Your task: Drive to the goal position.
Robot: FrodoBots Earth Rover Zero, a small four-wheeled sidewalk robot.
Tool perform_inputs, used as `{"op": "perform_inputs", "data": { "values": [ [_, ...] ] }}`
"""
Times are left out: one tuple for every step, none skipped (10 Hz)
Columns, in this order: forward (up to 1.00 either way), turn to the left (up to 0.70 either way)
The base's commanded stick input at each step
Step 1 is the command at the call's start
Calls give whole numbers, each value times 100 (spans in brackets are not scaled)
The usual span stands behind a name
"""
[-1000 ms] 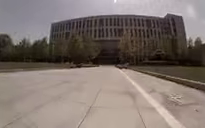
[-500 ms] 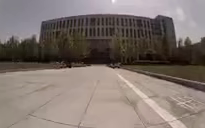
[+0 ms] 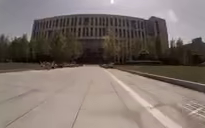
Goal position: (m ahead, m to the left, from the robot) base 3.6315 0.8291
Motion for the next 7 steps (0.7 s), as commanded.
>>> {"op": "perform_inputs", "data": {
  "values": [
    [100,0],
    [100,0],
    [100,0],
    [100,0],
    [100,0],
    [100,0],
    [100,0]
  ]
}}
